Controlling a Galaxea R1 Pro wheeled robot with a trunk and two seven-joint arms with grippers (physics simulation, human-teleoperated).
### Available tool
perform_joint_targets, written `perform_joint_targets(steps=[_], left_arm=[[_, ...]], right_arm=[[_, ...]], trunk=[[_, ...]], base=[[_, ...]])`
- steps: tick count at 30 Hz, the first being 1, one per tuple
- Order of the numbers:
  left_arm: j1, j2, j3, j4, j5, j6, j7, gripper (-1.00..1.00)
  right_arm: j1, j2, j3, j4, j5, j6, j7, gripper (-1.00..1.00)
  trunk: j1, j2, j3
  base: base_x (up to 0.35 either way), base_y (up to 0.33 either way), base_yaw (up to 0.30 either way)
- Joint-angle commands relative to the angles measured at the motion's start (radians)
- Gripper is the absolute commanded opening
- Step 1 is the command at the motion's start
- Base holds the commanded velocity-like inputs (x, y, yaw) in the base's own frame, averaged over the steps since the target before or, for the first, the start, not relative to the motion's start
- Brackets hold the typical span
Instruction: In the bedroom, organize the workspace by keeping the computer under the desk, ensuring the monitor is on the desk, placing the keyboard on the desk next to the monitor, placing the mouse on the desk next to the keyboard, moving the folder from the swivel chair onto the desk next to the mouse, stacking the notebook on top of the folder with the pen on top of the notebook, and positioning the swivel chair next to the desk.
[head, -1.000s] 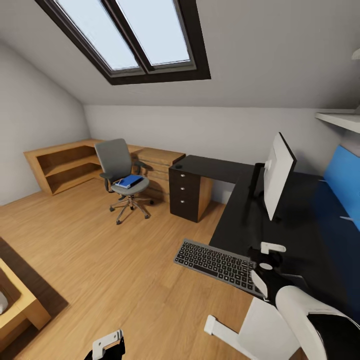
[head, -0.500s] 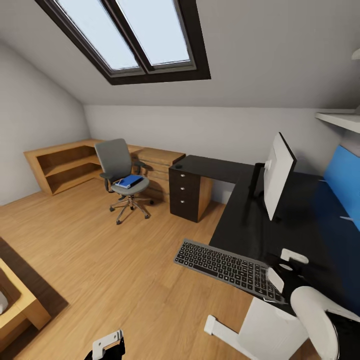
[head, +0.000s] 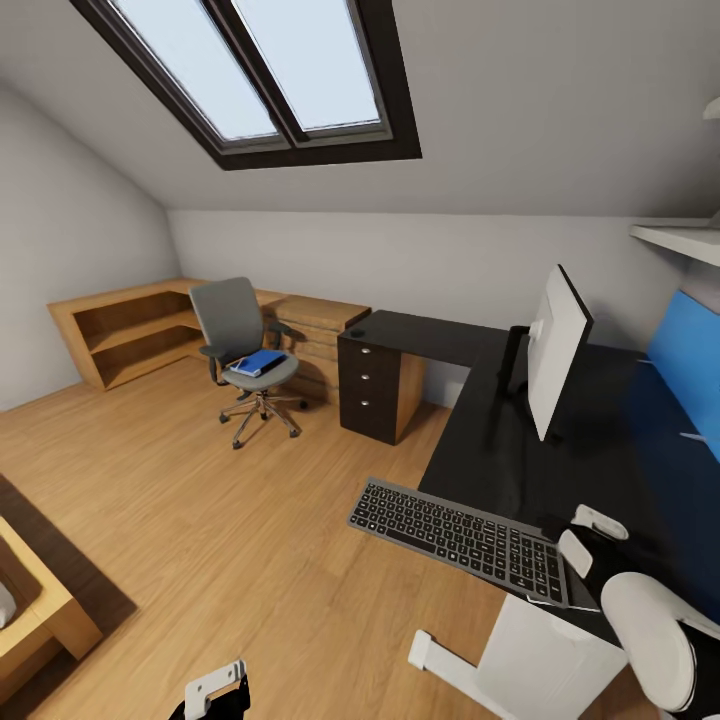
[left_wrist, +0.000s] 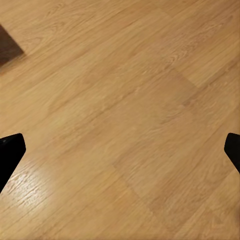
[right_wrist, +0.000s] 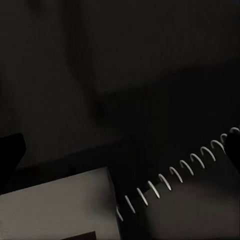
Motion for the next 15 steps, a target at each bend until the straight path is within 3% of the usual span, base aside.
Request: perform_joint_targets(steps=[1,15], left_arm=[[-0.001,0.001,-0.004,0.0,0.011,-0.006,0.006,1.0],[-0.001,0.001,-0.004,0.004,0.011,-0.006,0.006,1.0]], right_arm=[[0.0,0.0,-0.001,-0.003,-0.007,0.008,-0.002,1.0],[0.0,0.0,-0.02,-0.009,-0.008,0.018,0.005,1.0]], trunk=[[0.0,-0.001,-0.001],[0.0,-0.001,-0.001]], base=[[0.0,0.0,0.0],[-0.012,0.0,0.0]])
